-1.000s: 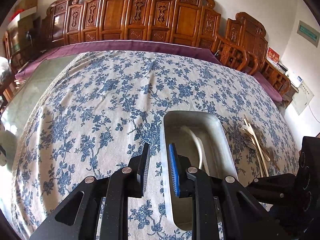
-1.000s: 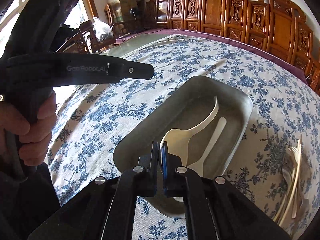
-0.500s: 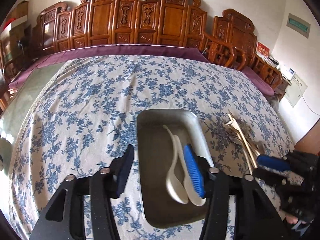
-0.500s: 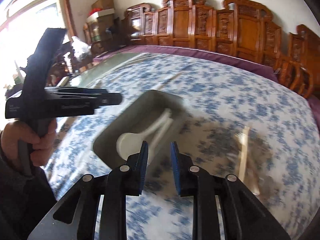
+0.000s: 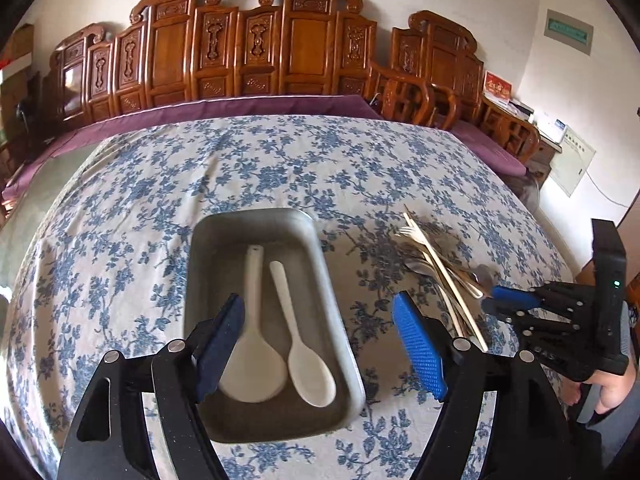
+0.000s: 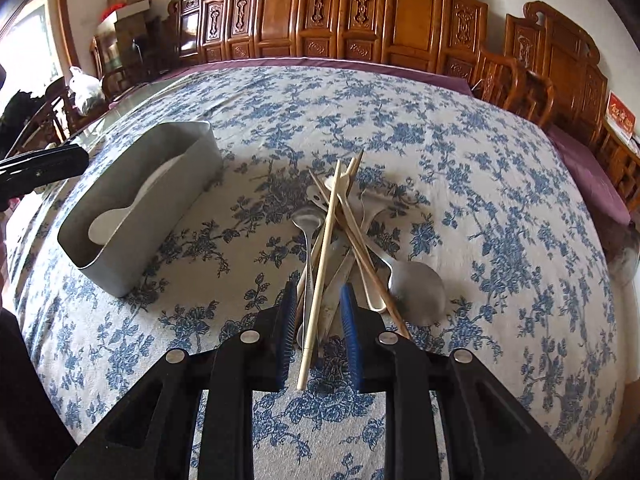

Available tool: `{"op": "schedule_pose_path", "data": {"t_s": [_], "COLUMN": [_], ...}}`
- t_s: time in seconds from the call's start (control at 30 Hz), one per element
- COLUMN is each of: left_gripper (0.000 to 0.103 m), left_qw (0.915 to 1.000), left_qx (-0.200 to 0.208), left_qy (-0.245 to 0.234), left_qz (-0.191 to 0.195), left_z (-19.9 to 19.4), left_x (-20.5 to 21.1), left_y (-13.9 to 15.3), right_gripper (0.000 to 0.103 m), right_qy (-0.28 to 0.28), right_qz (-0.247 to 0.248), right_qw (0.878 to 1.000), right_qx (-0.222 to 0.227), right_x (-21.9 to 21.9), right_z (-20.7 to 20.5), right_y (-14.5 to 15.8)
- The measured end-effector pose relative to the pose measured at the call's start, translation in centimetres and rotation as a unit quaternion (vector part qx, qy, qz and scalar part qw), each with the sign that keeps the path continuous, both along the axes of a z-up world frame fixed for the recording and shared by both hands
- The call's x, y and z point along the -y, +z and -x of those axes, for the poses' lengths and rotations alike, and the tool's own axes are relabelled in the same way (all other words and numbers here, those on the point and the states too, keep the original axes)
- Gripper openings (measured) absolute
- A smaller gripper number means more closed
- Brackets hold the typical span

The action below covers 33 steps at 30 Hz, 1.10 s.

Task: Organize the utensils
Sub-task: 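Return the right tool to the pile and grasp a wooden chopstick, then grasp the metal knife with the left tool while the right tool holds the chopstick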

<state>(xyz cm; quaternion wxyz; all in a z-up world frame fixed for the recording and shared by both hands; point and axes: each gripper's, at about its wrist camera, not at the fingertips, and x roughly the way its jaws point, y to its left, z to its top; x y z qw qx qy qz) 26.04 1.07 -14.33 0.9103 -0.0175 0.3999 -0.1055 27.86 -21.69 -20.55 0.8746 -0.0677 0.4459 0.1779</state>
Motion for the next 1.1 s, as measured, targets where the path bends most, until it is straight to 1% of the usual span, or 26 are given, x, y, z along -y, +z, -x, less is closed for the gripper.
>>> {"op": "schedule_pose_path", "data": {"t_s": [0.23,0.33,0.43,0.5,0.57,0.67,0.87,1.0,1.1], "left_gripper": [0.073,0.073,0.073,0.073,0.073,0.073,0.073,0.073,0.073], "left_qw": [0.9997,0.9996,0.9993,0.9992,0.9990,0.9988,0.9985,0.9980,0.9972], "left_qx": [0.002,0.000,-0.001,-0.003,-0.007,-0.013,-0.015,-0.025,-0.031], "left_qy": [-0.021,-0.027,-0.033,-0.035,-0.037,-0.043,-0.049,-0.049,-0.052], "left_qz": [-0.009,-0.012,-0.016,-0.020,-0.023,-0.021,-0.020,-0.032,-0.043], "left_z": [0.9,1.1,1.4,1.5,1.5,1.8,2.1,1.6,1.1], "left_x": [2.7,3.5,4.4,4.7,5.0,5.6,7.1,8.5,9.8], "left_y": [-0.7,-1.0,-1.3,-1.6,-2.0,-2.2,-2.3,-2.8,-3.4], "right_gripper": [0.017,0.014,0.013,0.009,0.006,0.006,0.006,0.006,0.006], "right_qy": [0.000,-0.005,-0.004,-0.003,-0.001,0.003,0.003,-0.005,-0.009], "right_qz": [-0.022,-0.024,-0.021,-0.016,-0.011,-0.008,-0.041,-0.050,-0.043], "right_qw": [1.000,0.999,0.999,0.999,1.000,1.000,0.999,0.999,0.999], "right_qx": [-0.016,-0.025,-0.028,-0.028,-0.028,-0.028,-0.010,-0.002,0.003], "right_x": [-0.3,-0.1,-0.2,-0.3,-0.3,0.0,2.3,4.2,5.1], "right_z": [-1.0,-1.4,-1.6,-1.7,-1.7,-1.6,-1.2,-1.5,-1.8], "right_y": [-1.9,-2.7,-3.1,-3.0,-3.0,-2.6,-0.4,0.2,0.2]}}
